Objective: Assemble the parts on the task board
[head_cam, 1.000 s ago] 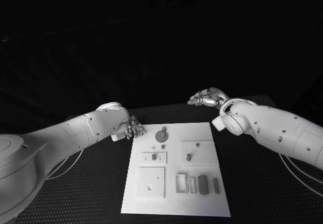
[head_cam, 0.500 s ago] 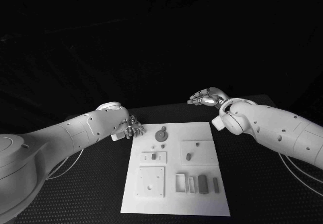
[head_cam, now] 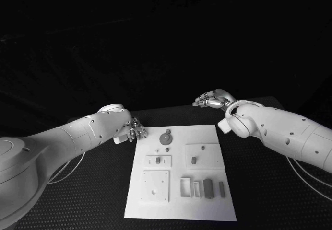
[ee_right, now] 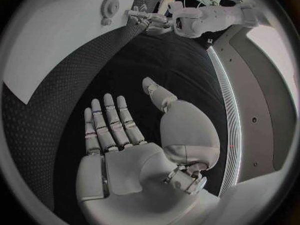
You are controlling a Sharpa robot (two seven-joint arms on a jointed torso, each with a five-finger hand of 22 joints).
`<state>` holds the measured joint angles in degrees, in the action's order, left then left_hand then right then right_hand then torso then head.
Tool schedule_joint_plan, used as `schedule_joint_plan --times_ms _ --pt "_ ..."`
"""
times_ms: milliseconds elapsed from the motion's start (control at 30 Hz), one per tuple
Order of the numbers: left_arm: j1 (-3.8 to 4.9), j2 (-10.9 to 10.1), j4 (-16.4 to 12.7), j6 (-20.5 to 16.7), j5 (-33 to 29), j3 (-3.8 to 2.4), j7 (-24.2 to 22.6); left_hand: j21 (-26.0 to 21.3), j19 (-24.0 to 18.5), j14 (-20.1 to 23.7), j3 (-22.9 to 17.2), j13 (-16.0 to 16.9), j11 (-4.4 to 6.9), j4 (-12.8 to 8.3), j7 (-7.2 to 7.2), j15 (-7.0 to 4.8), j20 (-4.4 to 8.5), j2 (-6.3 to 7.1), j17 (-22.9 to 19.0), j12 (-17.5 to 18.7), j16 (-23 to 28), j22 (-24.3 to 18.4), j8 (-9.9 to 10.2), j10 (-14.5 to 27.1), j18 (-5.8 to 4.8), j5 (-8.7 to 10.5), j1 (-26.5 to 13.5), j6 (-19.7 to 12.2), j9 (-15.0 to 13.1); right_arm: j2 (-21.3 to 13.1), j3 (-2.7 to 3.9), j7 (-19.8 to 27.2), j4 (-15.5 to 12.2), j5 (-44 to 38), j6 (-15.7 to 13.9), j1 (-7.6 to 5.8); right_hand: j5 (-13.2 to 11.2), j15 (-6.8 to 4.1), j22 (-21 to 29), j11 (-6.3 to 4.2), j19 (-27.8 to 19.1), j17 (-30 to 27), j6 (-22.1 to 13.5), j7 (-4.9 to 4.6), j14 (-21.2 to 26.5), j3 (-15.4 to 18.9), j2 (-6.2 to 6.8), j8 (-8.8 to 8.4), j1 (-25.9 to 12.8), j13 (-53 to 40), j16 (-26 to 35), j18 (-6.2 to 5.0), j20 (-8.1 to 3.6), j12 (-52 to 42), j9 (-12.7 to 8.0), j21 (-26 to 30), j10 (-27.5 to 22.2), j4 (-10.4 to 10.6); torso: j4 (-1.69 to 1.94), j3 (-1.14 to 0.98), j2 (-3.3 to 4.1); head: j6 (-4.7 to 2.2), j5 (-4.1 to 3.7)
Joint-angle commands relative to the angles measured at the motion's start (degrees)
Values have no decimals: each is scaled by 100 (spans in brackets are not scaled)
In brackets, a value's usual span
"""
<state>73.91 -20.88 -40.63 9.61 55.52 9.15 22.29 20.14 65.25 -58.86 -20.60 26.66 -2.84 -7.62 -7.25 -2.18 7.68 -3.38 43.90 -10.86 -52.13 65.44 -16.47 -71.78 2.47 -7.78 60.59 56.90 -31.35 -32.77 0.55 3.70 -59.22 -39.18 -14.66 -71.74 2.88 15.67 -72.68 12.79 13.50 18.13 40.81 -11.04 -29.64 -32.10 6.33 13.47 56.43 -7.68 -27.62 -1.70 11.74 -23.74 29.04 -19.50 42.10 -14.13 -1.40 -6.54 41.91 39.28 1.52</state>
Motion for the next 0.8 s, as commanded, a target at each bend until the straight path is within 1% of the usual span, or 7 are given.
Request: schedule_joint_plan --times_ms 33,100,133,167,333,633,800 --pt "-1 17 19 -8 -74 -1 -59 -14 47 -49 -31 8 18 -73 28 -2 7 -69 14 -12 25 16 -37 -58 91 -33 7 20 -1 3 3 31 -7 -36 59 0 -11 0 -10 29 -40 -9 -40 -264 47 20 -34 27 -23 10 -6 55 4 -1 -7 29 -6 1 1 -2 1 6 0" --pt "-1 25 39 -73 -130 -1 -53 -10 60 -64 -76 12 29 -131 38 -5 10 -99 27 -16 25 29 -53 -83 89 -41 9 43 4 7 3 32 -3 -36 59 0 -11 0 -10 29 -41 -9 -40 -264 48 20 -34 27 -24 11 -7 55 4 -1 -8 29 -6 2 1 -2 0 7 -1" --pt "-1 28 46 -83 -137 -1 -57 -11 76 -75 -198 11 32 -118 43 -10 12 -75 35 -12 30 35 -58 -93 86 84 26 54 14 8 3 32 -3 -36 59 0 -11 0 -11 29 -41 -9 -40 -264 48 20 -35 27 -24 11 -7 55 4 -1 -8 29 -6 3 1 -3 -1 9 0" --pt "-2 31 56 -85 -152 -1 -65 -16 106 -97 -561 10 38 15 51 -17 13 60 48 -8 37 36 -68 -116 81 412 80 73 29 9 3 33 -3 -36 59 0 -11 1 -11 29 -41 -9 -40 -264 48 20 -35 28 -25 12 -7 55 4 -1 -8 30 -6 4 0 -4 -2 10 1" --pt "-2 25 57 -122 -262 -1 -76 10 142 -136 -885 24 59 64 70 -26 34 113 100 -16 30 100 -113 -180 78 420 38 130 44 7 3 34 0 -36 60 0 -11 1 -12 29 -41 -9 -41 -264 49 20 -35 28 -26 14 -7 55 5 -2 -9 30 -6 5 -3 -5 1 15 8" --pt "-2 -14 8 -251 -560 -6 -143 43 167 -165 -990 41 81 2 94 -40 48 69 154 -29 3 162 -156 -231 79 384 -4 180 44 -7 3 32 -1 -36 61 0 -11 1 -15 29 -42 -10 -41 -264 51 21 -36 30 -29 17 -9 54 5 -3 -11 32 -5 9 4 2 -3 26 5" --pt "0 -129 -143 -248 -816 -12 -132 64 182 -180 -1039 53 93 -54 107 -50 58 45 193 -37 -14 204 -181 -263 80 353 -41 208 45 -27 3 31 -1 -36 55 0 -11 1 -17 28 -43 -11 -41 -263 52 21 -36 31 -29 20 -10 54 5 -4 -12 33 -5 10 8 2 -11 28 8"
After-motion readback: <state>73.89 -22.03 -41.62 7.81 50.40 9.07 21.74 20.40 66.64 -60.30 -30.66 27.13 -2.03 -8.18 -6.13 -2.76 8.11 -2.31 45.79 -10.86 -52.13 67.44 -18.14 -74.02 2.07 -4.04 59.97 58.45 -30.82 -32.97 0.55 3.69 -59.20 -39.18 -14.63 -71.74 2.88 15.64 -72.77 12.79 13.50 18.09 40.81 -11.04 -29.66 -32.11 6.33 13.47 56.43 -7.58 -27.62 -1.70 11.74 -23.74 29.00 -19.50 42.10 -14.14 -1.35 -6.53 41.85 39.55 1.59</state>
